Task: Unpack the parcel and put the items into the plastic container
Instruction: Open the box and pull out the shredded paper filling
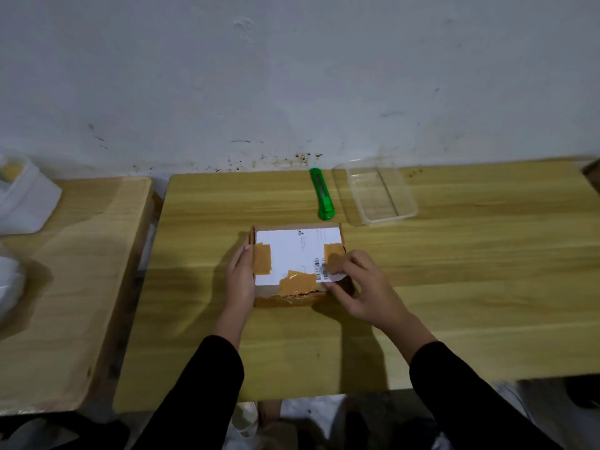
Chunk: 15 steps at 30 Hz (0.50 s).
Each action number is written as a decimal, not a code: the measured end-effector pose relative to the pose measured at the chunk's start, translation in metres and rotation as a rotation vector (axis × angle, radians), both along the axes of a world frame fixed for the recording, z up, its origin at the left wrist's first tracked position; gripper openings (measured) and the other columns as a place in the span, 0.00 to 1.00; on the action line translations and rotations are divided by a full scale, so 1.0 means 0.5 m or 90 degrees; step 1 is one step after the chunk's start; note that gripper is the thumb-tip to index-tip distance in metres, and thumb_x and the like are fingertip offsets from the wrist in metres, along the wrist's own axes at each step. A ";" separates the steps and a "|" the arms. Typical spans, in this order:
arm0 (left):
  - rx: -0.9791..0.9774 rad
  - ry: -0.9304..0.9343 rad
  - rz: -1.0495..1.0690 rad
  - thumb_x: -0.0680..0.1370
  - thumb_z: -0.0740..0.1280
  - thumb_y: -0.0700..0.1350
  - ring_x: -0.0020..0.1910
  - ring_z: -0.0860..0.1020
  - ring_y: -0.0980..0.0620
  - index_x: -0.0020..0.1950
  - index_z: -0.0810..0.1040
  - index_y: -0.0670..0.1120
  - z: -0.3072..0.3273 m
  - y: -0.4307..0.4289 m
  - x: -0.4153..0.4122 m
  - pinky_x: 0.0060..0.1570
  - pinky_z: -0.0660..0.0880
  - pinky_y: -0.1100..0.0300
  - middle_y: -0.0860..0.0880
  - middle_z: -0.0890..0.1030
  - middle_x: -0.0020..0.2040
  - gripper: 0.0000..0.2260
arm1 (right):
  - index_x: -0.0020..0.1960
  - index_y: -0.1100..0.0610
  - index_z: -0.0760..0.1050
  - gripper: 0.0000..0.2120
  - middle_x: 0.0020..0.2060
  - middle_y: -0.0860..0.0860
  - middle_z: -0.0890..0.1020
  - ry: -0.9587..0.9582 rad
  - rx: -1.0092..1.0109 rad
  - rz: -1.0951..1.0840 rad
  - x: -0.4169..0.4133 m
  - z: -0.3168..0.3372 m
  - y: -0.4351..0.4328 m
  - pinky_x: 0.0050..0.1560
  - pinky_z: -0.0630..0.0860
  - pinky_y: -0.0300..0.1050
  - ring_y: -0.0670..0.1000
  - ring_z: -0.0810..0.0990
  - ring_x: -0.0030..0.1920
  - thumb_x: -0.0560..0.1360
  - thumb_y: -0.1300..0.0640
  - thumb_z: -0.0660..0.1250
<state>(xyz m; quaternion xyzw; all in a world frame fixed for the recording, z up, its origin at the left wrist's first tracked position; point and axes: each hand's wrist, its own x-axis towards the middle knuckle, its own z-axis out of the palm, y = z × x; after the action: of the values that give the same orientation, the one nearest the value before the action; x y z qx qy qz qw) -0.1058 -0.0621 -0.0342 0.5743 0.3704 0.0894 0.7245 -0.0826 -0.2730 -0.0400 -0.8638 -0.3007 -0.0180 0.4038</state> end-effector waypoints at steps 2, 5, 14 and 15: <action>-0.011 -0.006 -0.019 0.81 0.57 0.39 0.62 0.73 0.52 0.68 0.70 0.41 0.000 -0.015 0.004 0.58 0.72 0.65 0.48 0.74 0.65 0.16 | 0.45 0.60 0.79 0.07 0.42 0.55 0.77 -0.013 -0.018 0.037 -0.003 0.001 -0.011 0.48 0.70 0.36 0.48 0.74 0.45 0.70 0.56 0.71; -0.040 -0.015 -0.035 0.81 0.57 0.39 0.58 0.74 0.55 0.69 0.70 0.42 0.000 -0.025 0.002 0.46 0.74 0.71 0.51 0.74 0.59 0.16 | 0.45 0.59 0.81 0.07 0.40 0.54 0.78 -0.037 -0.040 0.076 -0.009 -0.007 -0.019 0.45 0.70 0.39 0.50 0.74 0.41 0.71 0.55 0.70; -0.053 0.001 -0.130 0.81 0.58 0.49 0.65 0.73 0.52 0.70 0.69 0.52 -0.025 -0.006 -0.013 0.68 0.67 0.49 0.52 0.73 0.68 0.17 | 0.42 0.60 0.82 0.04 0.38 0.53 0.80 0.109 0.022 0.033 -0.009 -0.014 0.000 0.43 0.72 0.35 0.48 0.77 0.40 0.71 0.61 0.69; -0.050 0.006 -0.131 0.81 0.58 0.50 0.66 0.72 0.52 0.70 0.69 0.53 -0.025 -0.003 -0.014 0.68 0.67 0.49 0.52 0.73 0.68 0.17 | 0.42 0.60 0.81 0.03 0.39 0.54 0.79 0.104 0.009 0.037 -0.009 -0.009 0.001 0.43 0.71 0.35 0.48 0.76 0.41 0.71 0.62 0.68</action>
<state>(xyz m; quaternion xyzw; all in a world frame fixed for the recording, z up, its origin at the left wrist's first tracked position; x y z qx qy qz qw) -0.1129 -0.0635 -0.0464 0.5809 0.3161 -0.0028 0.7501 -0.0870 -0.2726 -0.0446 -0.8505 -0.2914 0.0621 0.4335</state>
